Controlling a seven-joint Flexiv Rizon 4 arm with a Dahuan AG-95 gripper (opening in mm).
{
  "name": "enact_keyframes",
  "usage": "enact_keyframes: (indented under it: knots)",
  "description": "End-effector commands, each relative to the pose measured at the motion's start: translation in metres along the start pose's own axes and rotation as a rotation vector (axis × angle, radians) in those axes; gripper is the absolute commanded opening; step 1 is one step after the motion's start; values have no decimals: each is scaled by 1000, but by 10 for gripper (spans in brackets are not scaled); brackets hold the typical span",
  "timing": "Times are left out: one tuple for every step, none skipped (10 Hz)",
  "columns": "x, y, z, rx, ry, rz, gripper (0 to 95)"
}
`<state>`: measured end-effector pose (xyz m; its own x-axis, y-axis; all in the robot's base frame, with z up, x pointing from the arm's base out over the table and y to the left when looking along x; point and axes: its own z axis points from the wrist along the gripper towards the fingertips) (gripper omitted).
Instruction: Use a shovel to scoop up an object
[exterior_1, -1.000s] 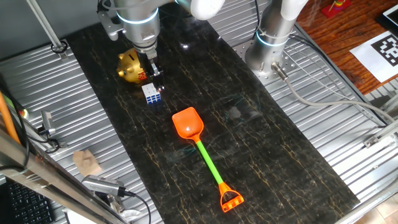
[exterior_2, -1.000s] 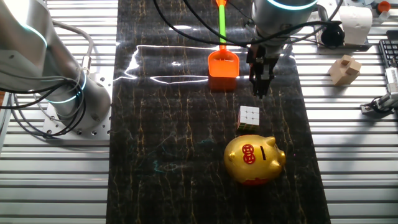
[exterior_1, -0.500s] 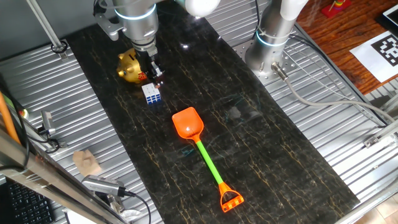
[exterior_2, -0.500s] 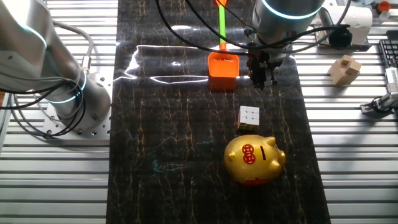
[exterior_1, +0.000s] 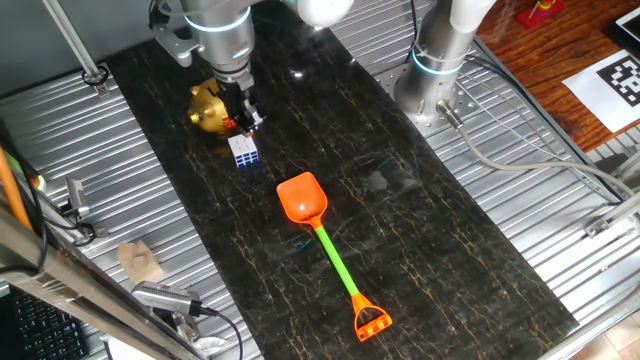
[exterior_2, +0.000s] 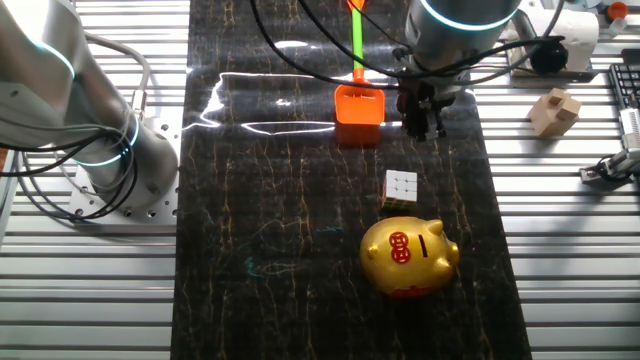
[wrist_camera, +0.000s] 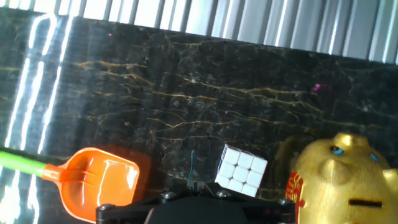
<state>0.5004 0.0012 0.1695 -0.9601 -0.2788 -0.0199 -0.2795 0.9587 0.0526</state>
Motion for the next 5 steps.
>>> enact_keyframes:
  knots:
    - [-6, 9, 4, 1, 3, -229, 0]
    - [-18, 22, 9, 20, 21, -332, 0]
    - [-21, 26, 10, 25, 26, -363, 0]
    - [-24, 27, 10, 18, 24, -413, 0]
    - [-24, 27, 10, 15, 21, -457, 0]
